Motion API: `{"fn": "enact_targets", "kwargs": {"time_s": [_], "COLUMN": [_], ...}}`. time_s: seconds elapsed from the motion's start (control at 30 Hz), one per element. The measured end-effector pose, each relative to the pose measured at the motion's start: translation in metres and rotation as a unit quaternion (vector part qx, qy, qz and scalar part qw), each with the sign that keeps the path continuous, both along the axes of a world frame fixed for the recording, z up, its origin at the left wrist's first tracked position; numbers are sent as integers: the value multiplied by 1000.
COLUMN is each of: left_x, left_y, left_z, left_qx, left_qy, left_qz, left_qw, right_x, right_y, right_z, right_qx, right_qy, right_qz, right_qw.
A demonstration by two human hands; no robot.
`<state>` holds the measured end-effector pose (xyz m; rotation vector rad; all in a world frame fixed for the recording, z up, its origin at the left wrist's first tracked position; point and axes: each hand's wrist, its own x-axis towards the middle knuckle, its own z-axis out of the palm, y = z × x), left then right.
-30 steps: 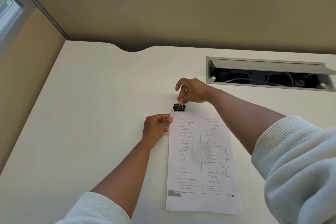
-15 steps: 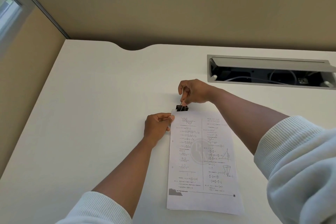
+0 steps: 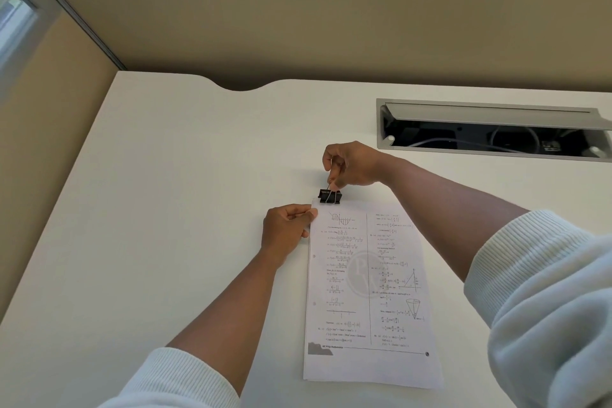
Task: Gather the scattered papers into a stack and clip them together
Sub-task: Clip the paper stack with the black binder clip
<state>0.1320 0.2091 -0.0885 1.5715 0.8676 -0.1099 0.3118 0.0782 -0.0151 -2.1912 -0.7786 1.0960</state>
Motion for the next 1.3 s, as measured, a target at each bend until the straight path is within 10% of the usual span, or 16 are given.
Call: {"fn": "enact_targets", "kwargs": {"time_s": [1.3], "left_x": [-1], "left_y": [-8], "left_z": [-2], "left_qx": [-6], "left_qy": [-34], "left_qz": [49], "left_qw": [998], "right_x": [-6], "right_y": [6], "right_z": [-3], "right_qx": [-40], "right_qy": [0], "right_qz": [41], "right_qw": [998]}}
